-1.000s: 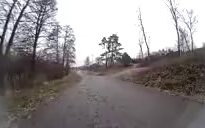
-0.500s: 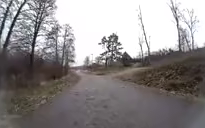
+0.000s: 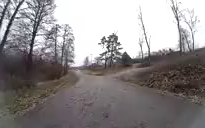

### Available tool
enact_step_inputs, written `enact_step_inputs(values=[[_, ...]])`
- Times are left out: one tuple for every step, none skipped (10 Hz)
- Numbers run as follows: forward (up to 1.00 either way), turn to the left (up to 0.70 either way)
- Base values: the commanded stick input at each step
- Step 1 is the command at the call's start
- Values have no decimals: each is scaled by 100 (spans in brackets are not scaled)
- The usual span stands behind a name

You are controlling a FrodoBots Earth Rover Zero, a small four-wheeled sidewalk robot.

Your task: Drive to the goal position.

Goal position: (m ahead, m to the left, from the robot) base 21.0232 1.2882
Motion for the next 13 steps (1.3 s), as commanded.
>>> enact_step_inputs(values=[[70, 0], [70, 0], [70, 0], [70, 0], [78, 0], [85, 0], [85, 0], [85, 0], [85, 0], [85, 0], [85, 0], [85, 0], [85, 0]])
